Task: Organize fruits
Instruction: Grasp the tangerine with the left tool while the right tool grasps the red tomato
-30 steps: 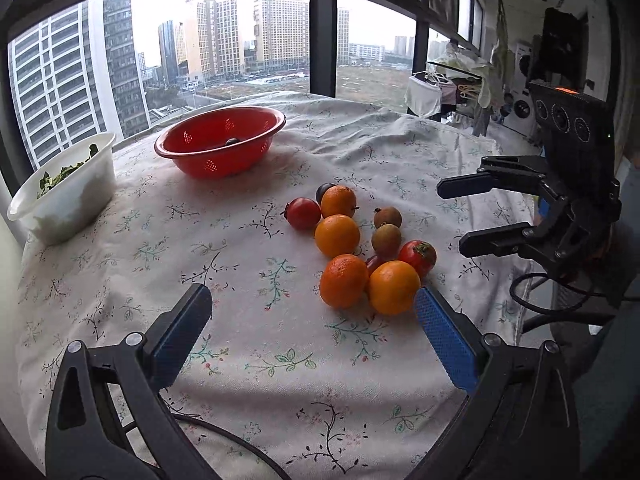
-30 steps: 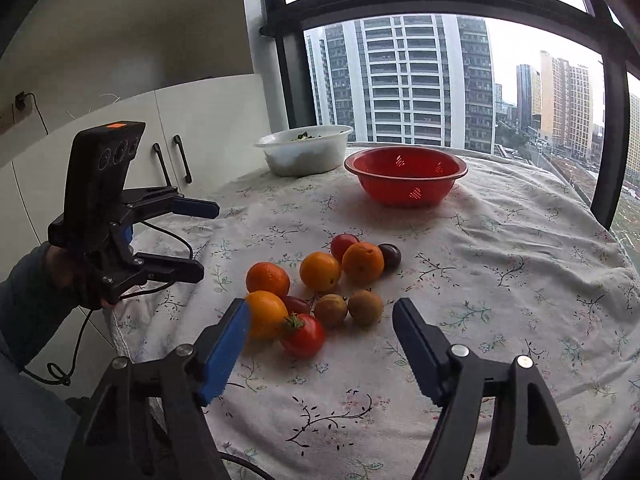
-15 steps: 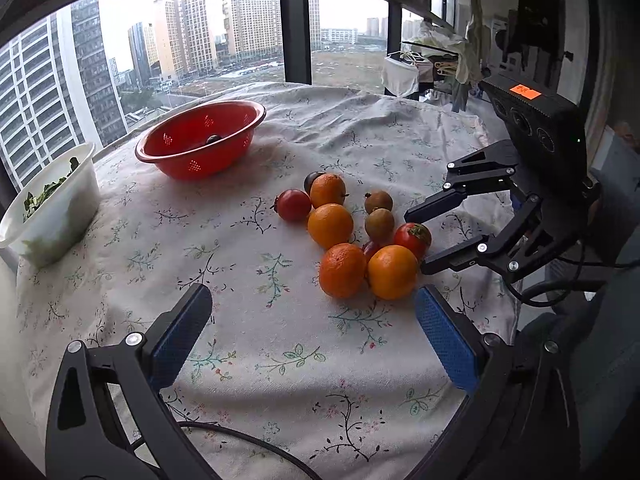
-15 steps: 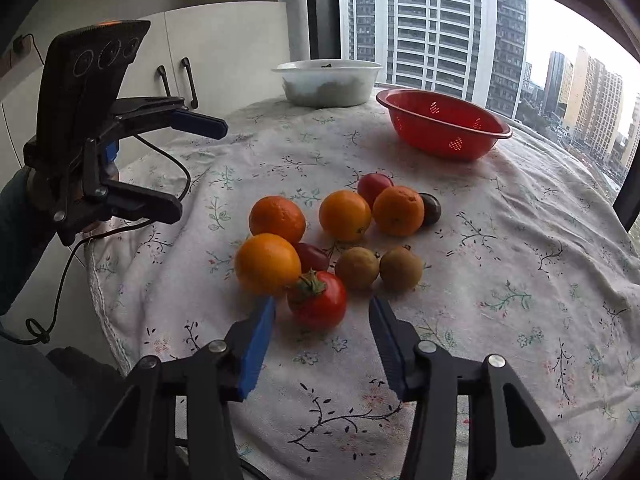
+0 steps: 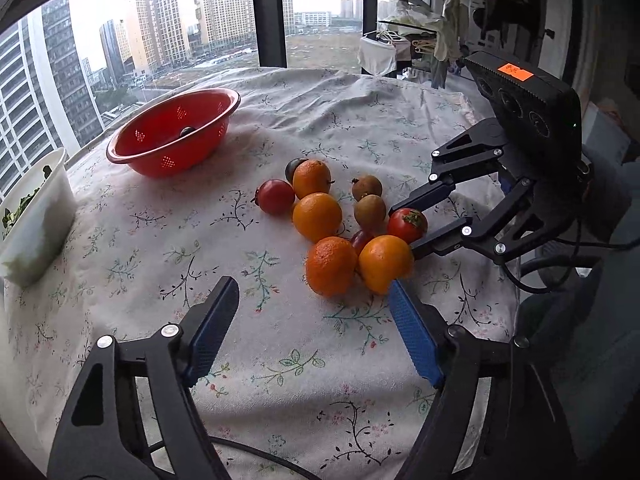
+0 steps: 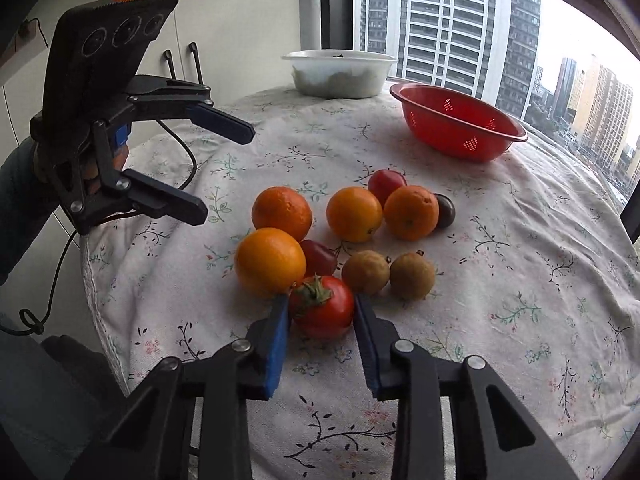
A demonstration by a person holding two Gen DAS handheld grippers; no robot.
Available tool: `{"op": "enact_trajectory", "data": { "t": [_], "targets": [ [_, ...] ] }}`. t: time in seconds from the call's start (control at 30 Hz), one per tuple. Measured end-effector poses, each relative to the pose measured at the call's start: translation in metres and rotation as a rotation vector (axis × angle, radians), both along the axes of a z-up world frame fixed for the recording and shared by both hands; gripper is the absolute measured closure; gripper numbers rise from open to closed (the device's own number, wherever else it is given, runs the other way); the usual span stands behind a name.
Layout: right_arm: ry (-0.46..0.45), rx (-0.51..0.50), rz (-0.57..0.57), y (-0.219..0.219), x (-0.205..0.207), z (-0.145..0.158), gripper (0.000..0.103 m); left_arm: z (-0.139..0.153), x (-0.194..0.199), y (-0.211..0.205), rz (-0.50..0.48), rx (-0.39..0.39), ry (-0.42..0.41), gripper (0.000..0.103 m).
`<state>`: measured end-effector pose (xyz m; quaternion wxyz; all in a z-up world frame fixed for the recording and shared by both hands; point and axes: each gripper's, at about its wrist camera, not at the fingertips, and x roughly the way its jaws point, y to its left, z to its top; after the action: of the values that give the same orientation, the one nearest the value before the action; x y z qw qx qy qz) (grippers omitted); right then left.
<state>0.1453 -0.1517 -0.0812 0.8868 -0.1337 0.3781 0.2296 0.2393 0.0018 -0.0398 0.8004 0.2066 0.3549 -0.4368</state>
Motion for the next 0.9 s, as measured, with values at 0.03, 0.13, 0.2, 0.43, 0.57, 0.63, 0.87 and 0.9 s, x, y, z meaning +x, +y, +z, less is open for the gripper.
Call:
{"op": "enact_trajectory", "data": {
  "t": [0.03, 0.13, 0.2, 0.43, 0.57, 0.63, 0.87, 0.9],
  "targets": [
    [-0.002, 0.002, -0.001, -0.001, -0.001, 0.0, 0.069, -0.001, 0.001, -0.002, -0.003, 0.005, 0.001, 0.027],
    [-0.008, 0.011, -0.009, -0.003, -0.002, 0.001, 0.069, -0.004, 0.003, -0.008, -0.025, 0.017, 0.009, 0.028],
    [-0.012, 0.02, -0.014, -0.005, -0.003, 0.002, 0.069, -0.007, 0.005, -0.012, -0.045, 0.032, 0.016, 0.036],
    [-0.011, 0.045, -0.022, -0.013, -0.009, 0.002, 0.069, -0.009, 0.02, -0.02, -0.098, 0.085, 0.022, 0.045],
    [-0.006, 0.059, -0.027, -0.017, -0.01, 0.0, 0.069, -0.015, 0.025, -0.026, -0.13, 0.117, 0.031, 0.045],
    [-0.004, 0.061, -0.025, -0.018, -0.009, -0.001, 0.069, -0.019, 0.025, -0.029, -0.14, 0.132, 0.036, 0.045],
    [-0.003, 0.075, -0.024, -0.02, -0.012, -0.001, 0.069, -0.025, 0.024, -0.041, -0.169, 0.14, 0.049, 0.05],
    [-0.002, 0.075, -0.023, -0.02, -0.012, -0.001, 0.069, -0.027, 0.024, -0.043, -0.175, 0.144, 0.049, 0.05]
  ]
}}
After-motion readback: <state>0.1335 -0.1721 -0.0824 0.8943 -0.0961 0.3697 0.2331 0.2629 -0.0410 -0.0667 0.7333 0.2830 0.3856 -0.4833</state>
